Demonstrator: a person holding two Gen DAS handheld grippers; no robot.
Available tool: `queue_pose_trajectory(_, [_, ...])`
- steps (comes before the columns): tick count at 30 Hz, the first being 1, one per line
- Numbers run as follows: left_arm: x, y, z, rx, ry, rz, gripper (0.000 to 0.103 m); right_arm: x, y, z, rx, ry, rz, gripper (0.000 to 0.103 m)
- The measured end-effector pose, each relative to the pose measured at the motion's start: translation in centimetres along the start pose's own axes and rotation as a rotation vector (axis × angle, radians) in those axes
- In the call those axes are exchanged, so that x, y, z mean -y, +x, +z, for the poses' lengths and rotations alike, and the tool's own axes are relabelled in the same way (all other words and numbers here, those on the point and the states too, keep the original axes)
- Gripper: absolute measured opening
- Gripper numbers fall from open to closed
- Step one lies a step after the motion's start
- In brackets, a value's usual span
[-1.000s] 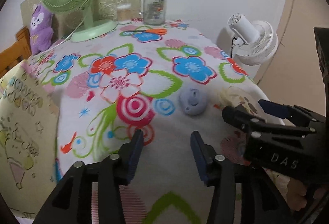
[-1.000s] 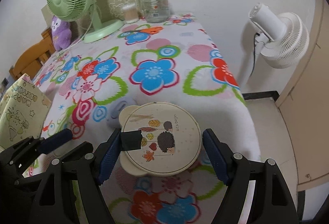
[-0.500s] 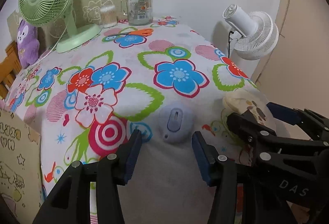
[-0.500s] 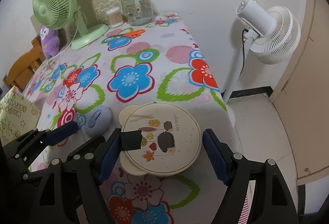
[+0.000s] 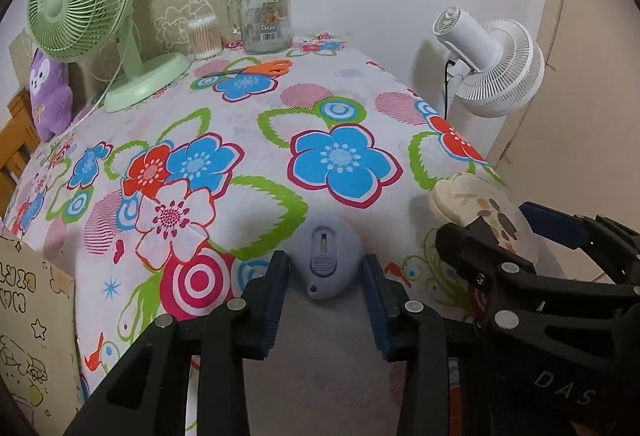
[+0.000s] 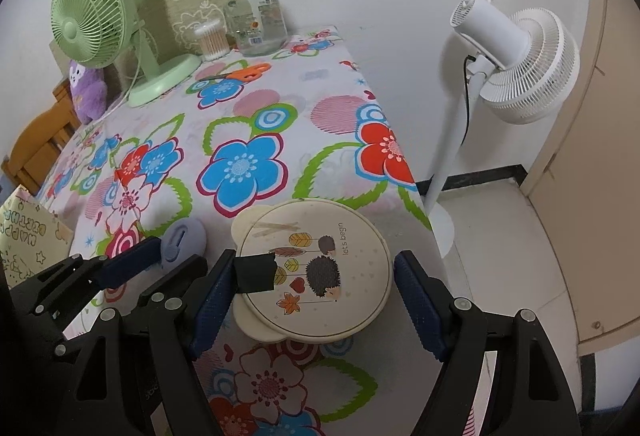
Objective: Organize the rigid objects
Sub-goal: 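Close the right tool on the lavender mouse, then carry the mouse with the right tool and key tag with the left tool to the box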
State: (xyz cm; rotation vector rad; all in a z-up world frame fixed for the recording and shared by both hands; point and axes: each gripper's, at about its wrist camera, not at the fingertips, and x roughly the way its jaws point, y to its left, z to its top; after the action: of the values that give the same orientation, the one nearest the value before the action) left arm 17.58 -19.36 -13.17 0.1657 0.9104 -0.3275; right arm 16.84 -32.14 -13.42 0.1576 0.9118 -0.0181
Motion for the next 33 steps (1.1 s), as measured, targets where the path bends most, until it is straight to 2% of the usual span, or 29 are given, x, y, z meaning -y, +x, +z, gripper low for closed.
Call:
queue_pose_trajectory(14, [-0.6,-2.0,-1.4,0.006,-0.021,0.060,0.038,-1.9,-1.6,-0.8,0.004,-0.043,-0.021,0.080])
queue_pose_trajectory(33, [-2.9,-8.2,-5.2,0.059,-0.046,0.117,0.038,-7.2,-6.2,-3.6,0.050,-0.131,-0.004,0.080])
